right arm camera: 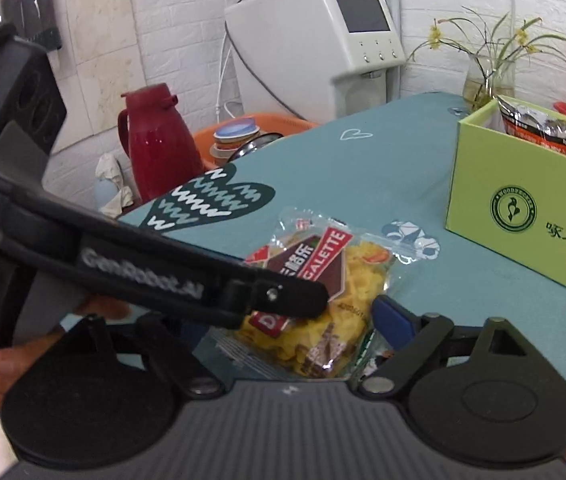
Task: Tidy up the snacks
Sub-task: 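Grasp the yellow Danco Galette biscuit bag with the left tool, then carry the Danco Galette bag into the green box and release it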
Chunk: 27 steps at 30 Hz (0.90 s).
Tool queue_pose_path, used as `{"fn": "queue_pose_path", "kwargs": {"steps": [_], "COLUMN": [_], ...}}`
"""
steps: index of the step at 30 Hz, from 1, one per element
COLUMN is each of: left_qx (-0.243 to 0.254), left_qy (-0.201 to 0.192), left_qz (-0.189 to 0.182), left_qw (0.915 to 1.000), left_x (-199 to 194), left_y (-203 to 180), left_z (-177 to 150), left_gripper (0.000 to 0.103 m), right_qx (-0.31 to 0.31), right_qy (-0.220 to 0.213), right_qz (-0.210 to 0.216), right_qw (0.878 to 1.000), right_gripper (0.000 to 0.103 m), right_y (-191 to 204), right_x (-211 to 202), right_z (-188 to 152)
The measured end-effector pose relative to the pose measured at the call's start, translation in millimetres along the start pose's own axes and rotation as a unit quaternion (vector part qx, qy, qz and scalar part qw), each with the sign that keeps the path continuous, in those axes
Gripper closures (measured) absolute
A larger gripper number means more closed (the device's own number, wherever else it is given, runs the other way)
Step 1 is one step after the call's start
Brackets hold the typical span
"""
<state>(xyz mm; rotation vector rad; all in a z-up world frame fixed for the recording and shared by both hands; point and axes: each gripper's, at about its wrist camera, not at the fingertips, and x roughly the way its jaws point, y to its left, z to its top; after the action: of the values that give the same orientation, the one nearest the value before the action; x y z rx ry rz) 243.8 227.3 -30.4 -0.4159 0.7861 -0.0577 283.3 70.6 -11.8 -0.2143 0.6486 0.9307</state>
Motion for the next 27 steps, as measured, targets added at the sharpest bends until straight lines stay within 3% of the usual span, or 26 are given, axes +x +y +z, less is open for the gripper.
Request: {"fn": "queue_pose_path", "kwargs": {"steps": [2, 7, 12, 16, 21, 27], "left_qx": [-0.021, -0.057, -0.038, 0.010, 0.070, 0.099], "left_qy": [-0.001, -0.013, -0.022, -0.051, -0.065, -0.009], "left_qz": [-0.004, -0.017, -0.041, -0.058, -0.071, -0.078], "left_qw": [0.9998, 0.9982, 0.9982, 0.9970, 0.9929, 0.9920], "left_x": [-7.2, -19.8, -20.6, -10.4, 25.7, 104.3], "left_y": [4.5, 4.5, -22.4, -64.1, -118.6, -159.8], "left_z": [0.8, 13.8, 34.2, 76.7, 136.7, 182.0], "left_gripper": [0.065, 0.068, 0.067, 0.067, 0.067, 0.067], "right_qx": [0.003, 0.004, 0.004, -0.004, 0.006, 0.048], "right_qy": [-0.016, -0.048, -0.084, -0.117, -0.134, -0.105], "right_qz": [0.000, 0.006, -0.019, -0.059, -0.102, -0.132], "right_qw": [1.000, 0.999, 0.996, 0.991, 0.986, 0.984], "right_gripper": [0.029, 0.030, 0.024, 0.022, 0.022, 0.022], "right_y": [1.3, -1.3, -11.7, -37.9, -99.0, -178.6], "right_x": [-8.5, -22.2, -45.0, -65.1, -75.9, -60.5], "right_z": [1.4, 8.9, 15.9, 33.8, 66.6, 86.3]}}
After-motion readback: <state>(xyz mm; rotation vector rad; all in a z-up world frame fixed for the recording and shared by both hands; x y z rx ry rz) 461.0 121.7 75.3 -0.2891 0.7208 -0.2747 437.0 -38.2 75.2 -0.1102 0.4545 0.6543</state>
